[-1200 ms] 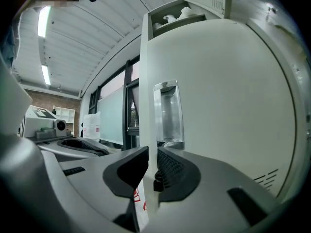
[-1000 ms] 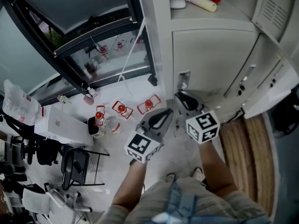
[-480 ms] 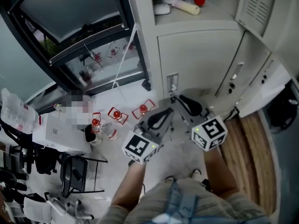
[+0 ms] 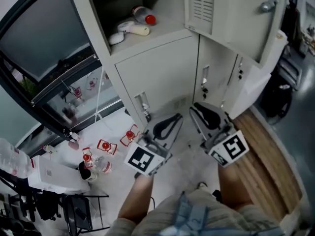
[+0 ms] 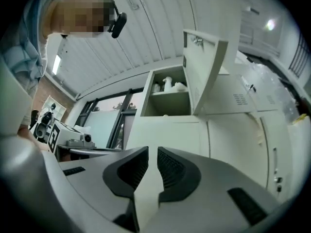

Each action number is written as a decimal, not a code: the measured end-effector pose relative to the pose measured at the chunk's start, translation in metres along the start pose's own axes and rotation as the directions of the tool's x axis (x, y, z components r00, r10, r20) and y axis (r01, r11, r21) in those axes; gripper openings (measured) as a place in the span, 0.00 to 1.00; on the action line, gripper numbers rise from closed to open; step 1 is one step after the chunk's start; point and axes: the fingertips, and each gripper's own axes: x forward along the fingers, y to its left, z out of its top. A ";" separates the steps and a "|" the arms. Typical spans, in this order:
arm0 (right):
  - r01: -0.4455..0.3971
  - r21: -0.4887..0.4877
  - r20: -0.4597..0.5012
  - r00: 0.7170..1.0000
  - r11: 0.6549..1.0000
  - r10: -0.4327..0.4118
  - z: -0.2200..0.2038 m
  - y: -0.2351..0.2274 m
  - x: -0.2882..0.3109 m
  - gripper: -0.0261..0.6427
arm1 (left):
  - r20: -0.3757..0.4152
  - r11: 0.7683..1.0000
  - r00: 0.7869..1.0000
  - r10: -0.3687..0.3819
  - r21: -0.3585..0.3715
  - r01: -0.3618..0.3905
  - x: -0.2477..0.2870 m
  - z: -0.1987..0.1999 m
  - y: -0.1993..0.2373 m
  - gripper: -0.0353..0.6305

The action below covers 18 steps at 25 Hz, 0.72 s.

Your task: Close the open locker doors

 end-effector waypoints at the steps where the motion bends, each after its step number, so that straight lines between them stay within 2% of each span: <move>1: 0.027 0.003 0.020 0.999 1.000 -0.028 0.008 -0.009 -0.011 0.13 | 0.018 1.000 1.000 -0.022 0.002 0.022 0.009 0.006 -0.008 0.06; 6: 0.141 0.036 0.110 0.983 0.989 -0.145 0.043 -0.053 -0.060 0.13 | 0.093 0.993 0.989 -0.118 0.024 0.117 0.050 0.037 -0.044 0.06; 9: 0.172 0.053 0.156 0.972 0.984 -0.178 0.065 -0.075 -0.083 0.13 | 0.130 0.987 0.979 -0.157 0.044 0.152 0.072 0.056 -0.061 0.06; 14: 0.169 0.043 0.252 0.952 0.985 -0.175 0.109 -0.104 -0.110 0.13 | 0.169 0.978 0.965 -0.203 0.092 0.189 0.102 0.084 -0.083 0.06; 18: 0.123 0.016 0.290 0.949 0.992 -0.122 0.129 -0.122 -0.113 0.13 | 0.180 0.971 0.958 -0.222 0.127 0.202 0.124 0.098 -0.093 0.06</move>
